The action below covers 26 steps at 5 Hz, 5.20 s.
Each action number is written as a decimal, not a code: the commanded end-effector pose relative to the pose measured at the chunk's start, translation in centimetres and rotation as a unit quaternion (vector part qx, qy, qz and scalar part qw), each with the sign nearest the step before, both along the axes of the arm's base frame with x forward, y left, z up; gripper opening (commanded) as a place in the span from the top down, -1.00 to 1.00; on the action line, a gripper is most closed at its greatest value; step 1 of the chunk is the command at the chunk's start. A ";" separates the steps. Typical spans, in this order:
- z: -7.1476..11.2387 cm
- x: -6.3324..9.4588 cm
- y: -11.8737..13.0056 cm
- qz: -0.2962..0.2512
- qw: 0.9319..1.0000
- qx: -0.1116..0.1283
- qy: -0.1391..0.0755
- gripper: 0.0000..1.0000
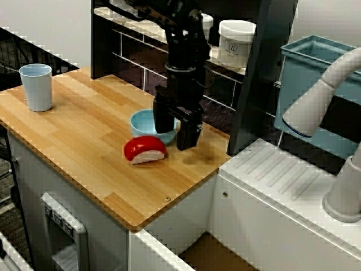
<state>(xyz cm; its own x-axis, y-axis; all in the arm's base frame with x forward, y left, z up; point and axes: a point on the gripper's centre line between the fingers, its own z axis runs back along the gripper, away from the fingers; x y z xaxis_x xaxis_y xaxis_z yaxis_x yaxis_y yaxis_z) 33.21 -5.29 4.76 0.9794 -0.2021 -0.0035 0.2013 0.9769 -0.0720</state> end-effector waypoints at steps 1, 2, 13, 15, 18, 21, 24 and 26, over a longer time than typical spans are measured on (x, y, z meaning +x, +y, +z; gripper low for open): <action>1.7 -2.1 -3.6 -0.060 0.997 0.011 -0.036 -1.00; 1.8 -2.9 -4.2 -0.070 0.997 0.013 -0.036 -1.00; 6.2 -5.7 13.0 -0.049 0.996 0.040 -0.060 -1.00; 6.8 -6.4 16.6 0.012 0.996 0.070 -0.055 -1.00; 7.4 -8.0 21.7 0.121 0.986 0.107 -0.044 -1.00; 5.2 -9.1 22.6 0.158 0.982 0.090 -0.054 -1.00; 5.7 -7.7 22.6 0.159 0.984 0.068 -0.041 -1.00; 6.1 -7.4 21.9 0.149 0.985 0.073 -0.041 -1.00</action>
<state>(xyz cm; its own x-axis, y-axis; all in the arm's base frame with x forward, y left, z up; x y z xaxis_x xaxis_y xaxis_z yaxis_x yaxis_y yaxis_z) 25.84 16.39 9.23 0.9951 0.0962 0.0216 -0.0972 0.9939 0.0513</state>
